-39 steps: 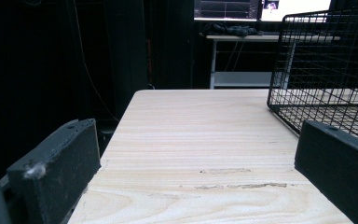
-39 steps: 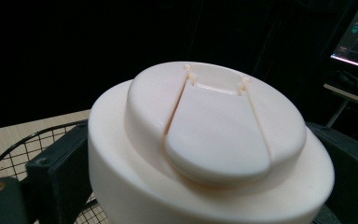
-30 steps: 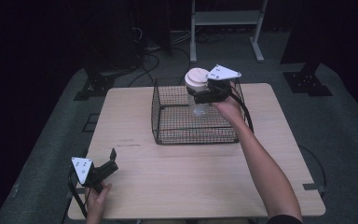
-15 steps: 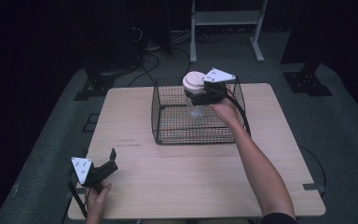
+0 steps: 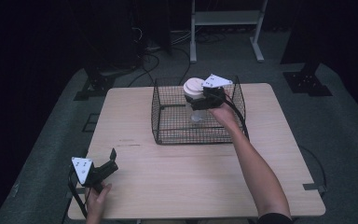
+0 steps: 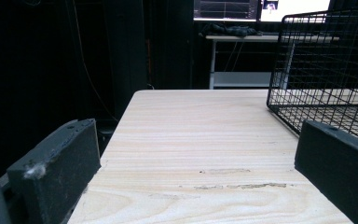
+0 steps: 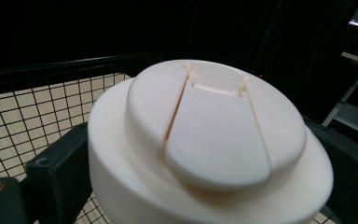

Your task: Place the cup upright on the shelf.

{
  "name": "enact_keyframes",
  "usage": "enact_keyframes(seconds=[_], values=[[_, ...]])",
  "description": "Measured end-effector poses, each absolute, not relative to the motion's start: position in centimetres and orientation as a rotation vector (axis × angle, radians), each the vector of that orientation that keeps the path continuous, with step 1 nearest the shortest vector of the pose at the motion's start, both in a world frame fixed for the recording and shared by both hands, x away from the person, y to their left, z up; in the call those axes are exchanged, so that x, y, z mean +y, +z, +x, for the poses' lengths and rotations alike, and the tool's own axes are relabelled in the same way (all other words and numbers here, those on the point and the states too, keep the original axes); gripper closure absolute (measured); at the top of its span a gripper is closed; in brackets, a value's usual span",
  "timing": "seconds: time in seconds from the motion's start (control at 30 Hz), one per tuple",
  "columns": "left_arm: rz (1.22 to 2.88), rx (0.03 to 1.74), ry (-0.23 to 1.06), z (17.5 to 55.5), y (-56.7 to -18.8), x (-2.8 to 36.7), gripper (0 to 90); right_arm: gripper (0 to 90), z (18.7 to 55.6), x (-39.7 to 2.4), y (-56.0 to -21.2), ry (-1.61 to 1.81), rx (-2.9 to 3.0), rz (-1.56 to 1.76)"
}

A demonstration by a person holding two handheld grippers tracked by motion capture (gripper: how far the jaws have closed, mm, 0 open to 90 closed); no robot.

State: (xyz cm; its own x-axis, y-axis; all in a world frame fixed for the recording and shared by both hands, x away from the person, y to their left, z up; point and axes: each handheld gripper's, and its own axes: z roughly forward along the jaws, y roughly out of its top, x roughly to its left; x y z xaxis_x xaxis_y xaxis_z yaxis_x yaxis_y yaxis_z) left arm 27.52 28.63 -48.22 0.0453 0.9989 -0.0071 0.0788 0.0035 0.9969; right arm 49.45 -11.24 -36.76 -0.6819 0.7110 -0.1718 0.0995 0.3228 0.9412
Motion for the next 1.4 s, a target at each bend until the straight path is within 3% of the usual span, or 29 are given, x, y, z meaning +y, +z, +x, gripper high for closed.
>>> enact_keyframes(seconds=[1.4], values=[[1.289,1.234,1.138,27.5,-48.2,28.5,0.0,3.5,49.6,-11.2,-38.8,1.32,2.087,0.721]])
